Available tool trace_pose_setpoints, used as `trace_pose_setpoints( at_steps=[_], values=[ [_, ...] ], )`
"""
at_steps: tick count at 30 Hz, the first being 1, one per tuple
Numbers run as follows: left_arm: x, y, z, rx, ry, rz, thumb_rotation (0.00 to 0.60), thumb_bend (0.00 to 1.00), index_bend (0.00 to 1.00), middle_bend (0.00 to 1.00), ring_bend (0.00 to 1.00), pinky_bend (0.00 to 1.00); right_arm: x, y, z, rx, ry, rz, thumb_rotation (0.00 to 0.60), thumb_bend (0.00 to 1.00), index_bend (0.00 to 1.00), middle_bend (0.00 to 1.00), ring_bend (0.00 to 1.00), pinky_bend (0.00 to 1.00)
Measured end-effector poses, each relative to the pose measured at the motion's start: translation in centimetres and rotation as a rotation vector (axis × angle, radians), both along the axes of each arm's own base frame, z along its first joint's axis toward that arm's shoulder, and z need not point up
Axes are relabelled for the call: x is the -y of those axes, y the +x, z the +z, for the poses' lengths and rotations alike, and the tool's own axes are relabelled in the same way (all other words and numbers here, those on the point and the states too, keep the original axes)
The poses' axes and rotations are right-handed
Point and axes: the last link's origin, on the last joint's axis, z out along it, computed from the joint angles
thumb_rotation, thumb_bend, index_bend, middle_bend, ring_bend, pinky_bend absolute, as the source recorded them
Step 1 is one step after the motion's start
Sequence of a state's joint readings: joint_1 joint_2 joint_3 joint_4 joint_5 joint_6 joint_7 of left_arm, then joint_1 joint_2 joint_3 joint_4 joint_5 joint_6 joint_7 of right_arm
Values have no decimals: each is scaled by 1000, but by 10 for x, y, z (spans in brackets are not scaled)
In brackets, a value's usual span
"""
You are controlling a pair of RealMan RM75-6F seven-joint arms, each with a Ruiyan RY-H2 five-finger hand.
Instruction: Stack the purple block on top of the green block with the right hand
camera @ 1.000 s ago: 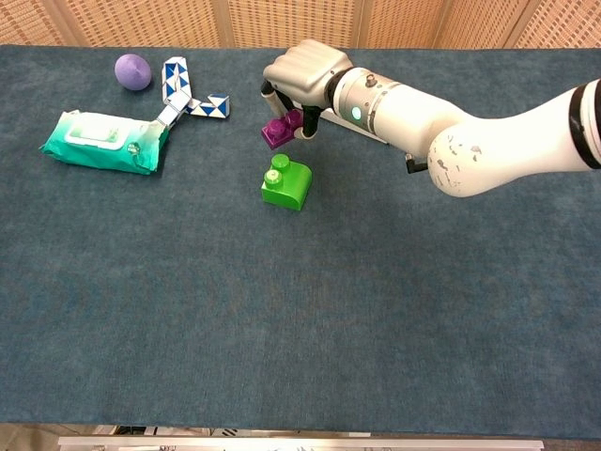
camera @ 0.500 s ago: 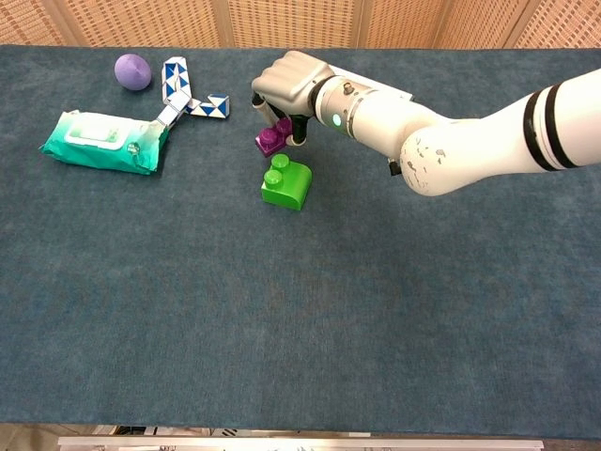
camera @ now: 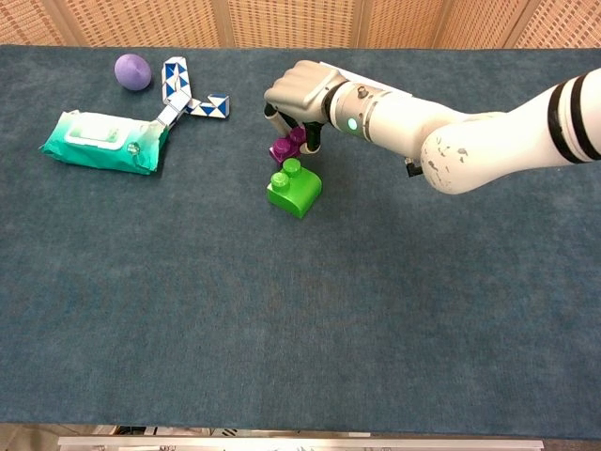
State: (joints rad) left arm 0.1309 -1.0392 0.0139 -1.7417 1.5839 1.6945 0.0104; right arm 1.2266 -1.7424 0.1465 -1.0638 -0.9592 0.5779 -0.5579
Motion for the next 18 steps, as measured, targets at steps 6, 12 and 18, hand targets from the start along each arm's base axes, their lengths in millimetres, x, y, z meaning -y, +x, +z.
trace_pose_setpoints(
  at_steps=[6,12,18],
  values=[
    [-1,1,0,1,-2,-5,600,228,303,343,304,192,-4,-16,20,-11,4,-8,600,263,612,548,419,515],
    [-2,4,-2,1,-11,-12,600,228,303,343,304,192,-6,-23,41,20,-18,-17,600,264,612,548,419,515],
    [-2,6,-3,1,-14,-19,600,228,303,343,304,192,-17,-16,48,87,8,-35,600,263,612,548,421,515]
  ],
)
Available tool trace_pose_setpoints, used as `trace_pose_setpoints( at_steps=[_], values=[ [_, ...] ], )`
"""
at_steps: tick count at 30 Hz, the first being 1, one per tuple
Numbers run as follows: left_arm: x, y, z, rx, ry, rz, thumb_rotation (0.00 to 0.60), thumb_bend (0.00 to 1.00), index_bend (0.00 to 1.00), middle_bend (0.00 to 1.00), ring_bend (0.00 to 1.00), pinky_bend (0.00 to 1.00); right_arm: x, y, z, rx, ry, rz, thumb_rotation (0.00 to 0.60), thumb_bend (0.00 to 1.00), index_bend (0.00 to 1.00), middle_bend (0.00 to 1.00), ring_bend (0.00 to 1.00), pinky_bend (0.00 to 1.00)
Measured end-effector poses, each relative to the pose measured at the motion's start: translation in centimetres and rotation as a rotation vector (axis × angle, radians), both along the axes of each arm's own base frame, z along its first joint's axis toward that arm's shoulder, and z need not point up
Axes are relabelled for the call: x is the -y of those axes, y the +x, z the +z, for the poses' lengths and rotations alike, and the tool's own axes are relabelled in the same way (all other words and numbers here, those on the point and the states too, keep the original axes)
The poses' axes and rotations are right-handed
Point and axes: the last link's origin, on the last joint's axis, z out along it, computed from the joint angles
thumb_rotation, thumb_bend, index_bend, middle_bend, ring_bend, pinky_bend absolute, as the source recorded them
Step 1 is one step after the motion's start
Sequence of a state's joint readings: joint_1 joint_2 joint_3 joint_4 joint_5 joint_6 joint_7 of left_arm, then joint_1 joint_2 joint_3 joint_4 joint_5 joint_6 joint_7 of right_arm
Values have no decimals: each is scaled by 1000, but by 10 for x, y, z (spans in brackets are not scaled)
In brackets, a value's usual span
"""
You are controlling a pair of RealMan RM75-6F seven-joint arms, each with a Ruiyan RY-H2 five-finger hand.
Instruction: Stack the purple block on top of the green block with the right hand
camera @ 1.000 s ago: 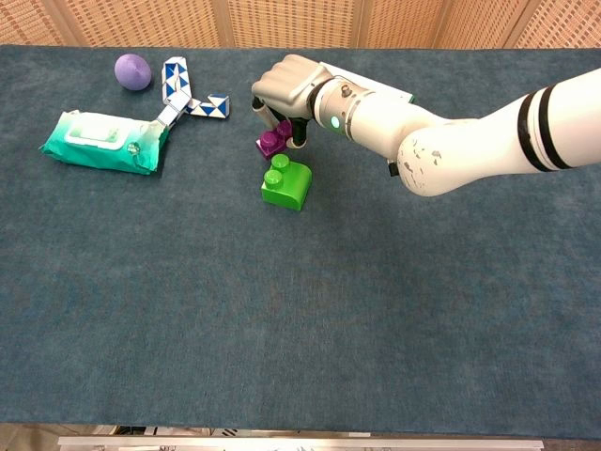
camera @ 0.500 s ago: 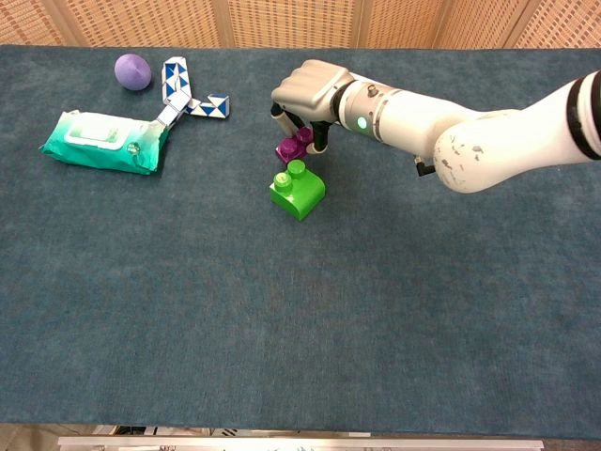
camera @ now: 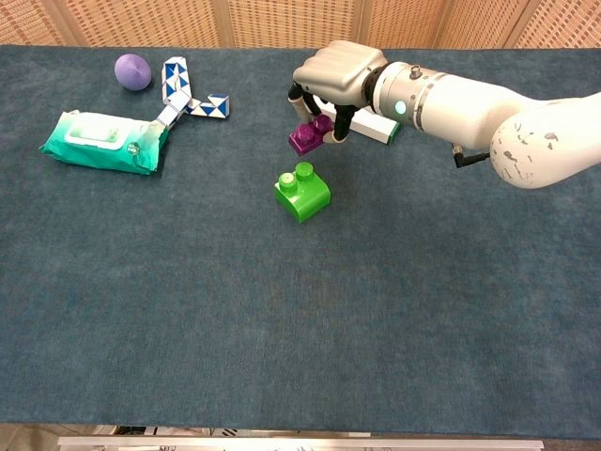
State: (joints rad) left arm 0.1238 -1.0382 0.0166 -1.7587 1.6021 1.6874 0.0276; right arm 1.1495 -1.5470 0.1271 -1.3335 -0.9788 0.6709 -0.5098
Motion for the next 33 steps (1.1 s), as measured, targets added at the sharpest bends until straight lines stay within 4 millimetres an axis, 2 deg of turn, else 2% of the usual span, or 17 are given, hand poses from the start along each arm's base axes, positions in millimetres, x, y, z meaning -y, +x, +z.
trace_pose_setpoints(
  at_steps=[7,22,33],
  values=[
    [1,-1,1,-1,2,2,600,228,303,343,305,192,-13,0,-2,22,68,-35,600,263,612,548,421,515],
    [2,-3,1,-4,7,7,600,228,303,343,305,192,-21,12,-17,19,128,-17,600,263,612,547,421,515],
    [4,-4,2,-2,14,12,600,228,303,343,305,192,-19,17,-22,-28,123,20,600,263,612,548,421,516]
  ],
)
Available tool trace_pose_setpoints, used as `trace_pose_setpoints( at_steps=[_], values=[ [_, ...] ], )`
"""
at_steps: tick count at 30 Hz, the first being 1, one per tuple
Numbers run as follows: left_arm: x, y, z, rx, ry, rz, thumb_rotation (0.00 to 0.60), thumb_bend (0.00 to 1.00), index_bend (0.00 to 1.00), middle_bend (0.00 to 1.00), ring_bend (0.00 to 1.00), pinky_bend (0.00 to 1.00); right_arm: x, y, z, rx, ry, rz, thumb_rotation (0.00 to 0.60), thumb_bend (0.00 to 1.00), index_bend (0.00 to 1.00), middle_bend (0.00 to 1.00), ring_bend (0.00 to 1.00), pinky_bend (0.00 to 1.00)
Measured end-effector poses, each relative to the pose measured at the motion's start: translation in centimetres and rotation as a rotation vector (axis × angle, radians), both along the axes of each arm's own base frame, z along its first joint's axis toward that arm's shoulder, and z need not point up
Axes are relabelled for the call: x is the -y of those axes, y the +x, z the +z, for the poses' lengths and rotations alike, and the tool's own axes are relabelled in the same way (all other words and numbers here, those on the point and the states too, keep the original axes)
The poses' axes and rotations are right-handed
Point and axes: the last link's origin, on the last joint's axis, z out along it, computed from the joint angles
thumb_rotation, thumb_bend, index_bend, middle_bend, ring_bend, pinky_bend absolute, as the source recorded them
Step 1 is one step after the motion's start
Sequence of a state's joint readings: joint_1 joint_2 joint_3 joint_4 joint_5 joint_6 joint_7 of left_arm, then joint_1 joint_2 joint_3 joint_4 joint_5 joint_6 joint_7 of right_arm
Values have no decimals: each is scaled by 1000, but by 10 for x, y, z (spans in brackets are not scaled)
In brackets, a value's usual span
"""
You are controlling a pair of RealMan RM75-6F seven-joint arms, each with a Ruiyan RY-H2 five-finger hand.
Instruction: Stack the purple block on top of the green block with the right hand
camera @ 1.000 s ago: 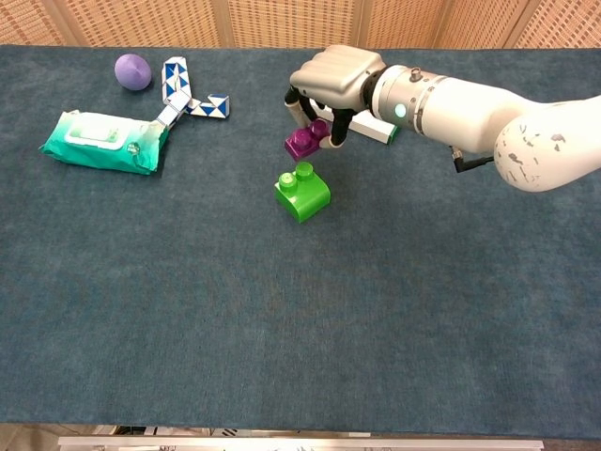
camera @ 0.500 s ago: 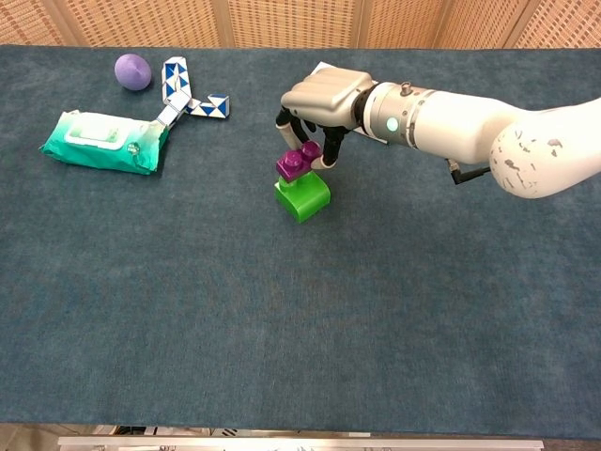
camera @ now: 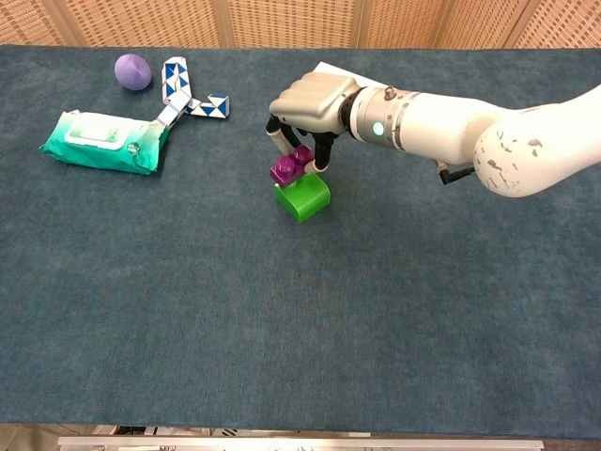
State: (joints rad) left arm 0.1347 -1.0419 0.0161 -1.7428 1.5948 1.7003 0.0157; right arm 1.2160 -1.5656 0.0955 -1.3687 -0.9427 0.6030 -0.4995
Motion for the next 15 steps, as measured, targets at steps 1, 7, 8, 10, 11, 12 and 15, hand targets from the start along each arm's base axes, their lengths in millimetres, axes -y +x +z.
trace_pose_setpoints(
  at_steps=[1,7,8,10,11,12,15],
  values=[
    [0,0,0,0,0,0,600,228,303,343,305,192,1,1,-1,-6,-1,3,600,263,612,548,421,515],
    [1,0,1,2,2,1,600,228,303,343,304,192,2,1,-2,-30,-1,11,600,263,612,547,421,516],
    [1,0,1,2,3,0,600,228,303,343,304,192,1,1,-2,-33,-1,12,600,263,612,547,421,515],
    [1,0,1,1,1,1,600,228,303,343,304,192,1,0,-2,-39,0,14,600,263,612,548,421,515],
    [1,-1,0,1,1,1,600,228,303,343,304,192,1,-1,-2,-42,-2,14,600,263,613,548,421,515],
    [1,-1,0,0,1,1,600,228,303,343,305,192,1,-1,-1,-43,-3,15,600,263,614,548,421,515],
    [0,0,0,1,1,0,600,228,303,343,304,192,2,-2,0,-44,-7,9,600,263,614,547,421,516]
  ],
)
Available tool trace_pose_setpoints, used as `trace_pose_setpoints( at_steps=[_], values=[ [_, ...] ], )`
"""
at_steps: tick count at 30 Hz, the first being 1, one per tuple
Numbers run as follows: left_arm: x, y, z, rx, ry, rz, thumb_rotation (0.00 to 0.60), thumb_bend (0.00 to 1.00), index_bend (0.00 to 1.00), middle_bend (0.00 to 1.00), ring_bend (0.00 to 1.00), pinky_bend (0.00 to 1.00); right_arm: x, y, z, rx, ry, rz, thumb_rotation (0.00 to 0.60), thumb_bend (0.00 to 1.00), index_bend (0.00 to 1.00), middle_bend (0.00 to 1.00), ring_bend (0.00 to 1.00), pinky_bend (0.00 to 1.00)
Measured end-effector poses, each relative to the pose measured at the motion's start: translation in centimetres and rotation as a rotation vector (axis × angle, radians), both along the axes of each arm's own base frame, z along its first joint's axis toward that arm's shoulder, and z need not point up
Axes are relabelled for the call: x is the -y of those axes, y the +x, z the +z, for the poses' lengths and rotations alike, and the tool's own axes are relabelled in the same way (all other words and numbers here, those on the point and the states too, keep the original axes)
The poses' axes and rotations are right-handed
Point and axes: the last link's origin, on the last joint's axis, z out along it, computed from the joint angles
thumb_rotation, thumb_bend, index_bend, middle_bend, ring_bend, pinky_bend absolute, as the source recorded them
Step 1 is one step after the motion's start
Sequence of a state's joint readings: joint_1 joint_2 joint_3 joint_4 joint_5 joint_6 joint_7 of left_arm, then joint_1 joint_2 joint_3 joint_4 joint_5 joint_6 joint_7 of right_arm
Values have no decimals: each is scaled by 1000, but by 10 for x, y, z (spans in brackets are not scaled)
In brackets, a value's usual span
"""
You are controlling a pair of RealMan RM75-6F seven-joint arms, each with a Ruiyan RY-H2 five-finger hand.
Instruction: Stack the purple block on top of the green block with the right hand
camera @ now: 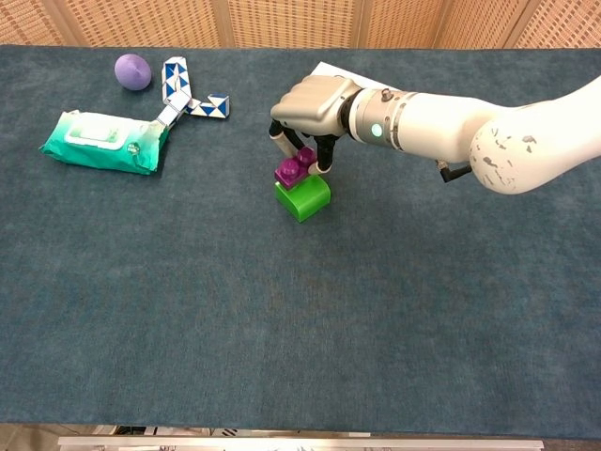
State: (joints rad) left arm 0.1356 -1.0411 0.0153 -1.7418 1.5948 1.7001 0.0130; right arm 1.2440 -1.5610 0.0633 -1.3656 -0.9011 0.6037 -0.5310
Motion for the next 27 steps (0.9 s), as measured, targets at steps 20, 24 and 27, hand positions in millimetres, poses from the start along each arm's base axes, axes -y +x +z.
trace_pose_setpoints(
  at_steps=[20,24,27],
  values=[
    [0,-1,0,-1,0,4,600,227,302,343,305,192,-2,-3,-5,-19,8,-5,600,264,614,548,421,515],
    [0,-1,0,-2,-1,5,600,228,300,343,304,192,-1,-3,-6,-27,9,-1,600,264,614,548,421,516],
    [0,-1,0,-2,-2,5,600,227,299,343,305,192,-2,-3,-6,-31,11,2,600,263,614,548,421,515]
  ],
)
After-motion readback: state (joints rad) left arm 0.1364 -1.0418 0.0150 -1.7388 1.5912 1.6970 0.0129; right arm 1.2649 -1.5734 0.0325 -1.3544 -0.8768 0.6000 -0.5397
